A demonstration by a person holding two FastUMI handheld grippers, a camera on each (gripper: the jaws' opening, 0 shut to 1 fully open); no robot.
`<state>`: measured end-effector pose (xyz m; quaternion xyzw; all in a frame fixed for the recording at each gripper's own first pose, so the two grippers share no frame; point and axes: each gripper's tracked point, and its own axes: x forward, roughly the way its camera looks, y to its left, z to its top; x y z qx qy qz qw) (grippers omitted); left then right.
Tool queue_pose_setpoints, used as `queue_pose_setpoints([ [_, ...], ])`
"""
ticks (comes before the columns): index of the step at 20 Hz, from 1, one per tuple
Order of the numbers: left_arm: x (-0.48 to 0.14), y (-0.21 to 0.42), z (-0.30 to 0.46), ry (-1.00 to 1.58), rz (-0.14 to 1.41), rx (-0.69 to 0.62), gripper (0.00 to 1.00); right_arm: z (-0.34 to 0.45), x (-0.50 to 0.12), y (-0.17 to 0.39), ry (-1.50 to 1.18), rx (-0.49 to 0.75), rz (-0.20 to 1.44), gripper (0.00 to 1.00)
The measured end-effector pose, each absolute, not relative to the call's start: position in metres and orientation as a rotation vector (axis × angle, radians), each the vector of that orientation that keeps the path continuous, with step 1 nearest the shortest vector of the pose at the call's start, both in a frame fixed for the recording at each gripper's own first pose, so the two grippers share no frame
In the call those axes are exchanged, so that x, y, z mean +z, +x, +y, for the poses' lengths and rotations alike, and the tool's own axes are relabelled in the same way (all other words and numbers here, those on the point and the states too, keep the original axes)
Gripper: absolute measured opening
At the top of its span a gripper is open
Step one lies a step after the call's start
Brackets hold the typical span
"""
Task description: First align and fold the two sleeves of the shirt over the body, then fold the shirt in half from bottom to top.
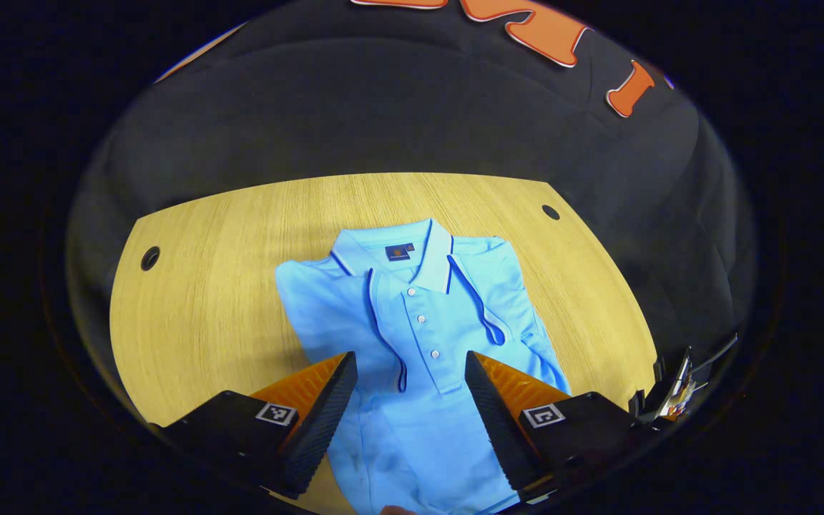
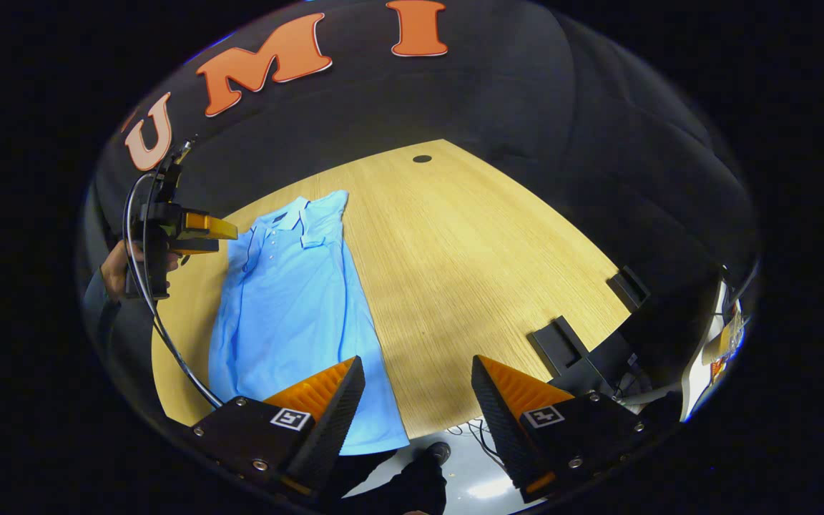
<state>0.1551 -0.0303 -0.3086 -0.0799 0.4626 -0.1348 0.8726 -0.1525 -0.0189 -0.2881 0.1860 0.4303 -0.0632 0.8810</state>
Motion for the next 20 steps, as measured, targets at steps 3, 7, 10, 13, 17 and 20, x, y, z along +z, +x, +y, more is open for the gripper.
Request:
queue_pose_setpoints([
  [3,-0.302,0.110,-0.012,-0.145,0.960,-0.234,0.99,-0.007,-0.296,-0.158,0.362,-0.040,0.907,0.94],
  [7,-0.304,0.043,-0.001,-0.188,0.976,-0.192,0.99,0.010,-0.307,-0.166,0.313,0.069,0.919,0.95],
  [10,-0.308,-0.005,0.006,-0.186,0.979,-0.164,0.99,0.020,-0.315,-0.173,0.283,0.132,0.923,0.95],
  [13,-0.317,-0.054,0.008,-0.172,0.989,-0.151,0.99,0.029,-0.328,-0.183,0.243,0.176,0.939,0.95],
  [17,-0.337,-0.108,0.016,-0.110,0.998,-0.114,1.00,0.040,-0.348,-0.193,0.183,0.212,0.964,0.95],
  [20,-0.352,-0.142,0.015,-0.103,1.005,-0.121,0.99,0.050,-0.360,-0.198,0.157,0.241,0.976,0.95],
])
